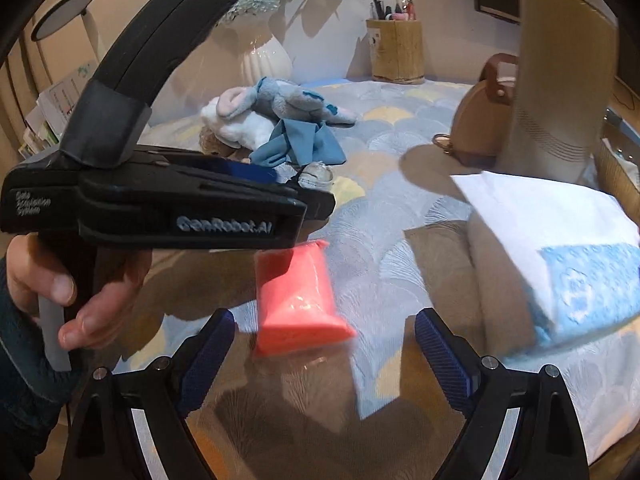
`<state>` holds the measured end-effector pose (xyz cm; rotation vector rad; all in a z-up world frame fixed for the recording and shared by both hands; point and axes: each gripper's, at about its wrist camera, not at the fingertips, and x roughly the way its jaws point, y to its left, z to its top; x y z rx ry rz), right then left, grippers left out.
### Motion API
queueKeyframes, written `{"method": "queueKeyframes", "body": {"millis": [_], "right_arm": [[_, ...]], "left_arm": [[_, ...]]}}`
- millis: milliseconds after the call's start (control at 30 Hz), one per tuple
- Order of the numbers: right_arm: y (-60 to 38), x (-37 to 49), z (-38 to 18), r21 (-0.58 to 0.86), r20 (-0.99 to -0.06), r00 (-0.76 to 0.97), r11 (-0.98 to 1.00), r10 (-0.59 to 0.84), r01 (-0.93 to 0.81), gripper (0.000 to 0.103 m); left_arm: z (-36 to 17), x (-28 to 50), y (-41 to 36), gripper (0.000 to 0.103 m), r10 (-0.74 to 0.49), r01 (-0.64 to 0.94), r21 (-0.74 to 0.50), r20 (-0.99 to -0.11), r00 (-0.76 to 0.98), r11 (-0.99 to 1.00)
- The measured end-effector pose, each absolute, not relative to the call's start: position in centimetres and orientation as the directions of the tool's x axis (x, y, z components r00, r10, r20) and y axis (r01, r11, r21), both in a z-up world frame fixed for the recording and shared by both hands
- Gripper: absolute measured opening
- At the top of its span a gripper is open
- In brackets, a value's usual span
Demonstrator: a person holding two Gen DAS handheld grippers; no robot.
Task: Organize soft objects
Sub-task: 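Grasp the white slipper-like item with the left gripper while the right gripper grasps the pink packet, then carry the white item with the left gripper while the right gripper carries the pink packet to the bowl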
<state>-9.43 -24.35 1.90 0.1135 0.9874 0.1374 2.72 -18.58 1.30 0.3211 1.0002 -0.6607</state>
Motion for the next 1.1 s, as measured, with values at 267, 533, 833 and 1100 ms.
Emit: {"method": "queueKeyframes", "body": {"millis": [267, 533, 833, 1100], "right_arm": [[-23.1, -8.6, 1.4, 0.085, -0.820, 0.565, 0.996, 0.085, -0.027, 0.064], [-21.2, -9.6, 2.8, 0.008, -0.803, 0.595, 0.998, 0.044, -0.062, 0.040], [-22.8, -12.1, 7.4, 0.029, -0.749, 0.660, 0.999, 0.045, -0.035, 0.040], [-28.6, -15.2, 12.1, 0.051, -0.684, 0.729, 0.995, -0.030, 0.089, 0.040]], "left_arm": [[2.7, 2.2, -15.9, 0.032, -0.383, 0.596, -0.065, -0.821, 0.425, 0.800], [5.5, 0.3, -13.6, 0.032, -0.396, 0.549, -0.083, -0.781, 0.482, 0.832], [9.5, -4.2, -15.9, 0.032, -0.472, 0.621, -0.070, -0.719, 0.511, 0.780], [13.4, -8.4, -21.9, 0.032, -0.553, 0.724, -0.024, -0.663, 0.505, 0.690]]}}
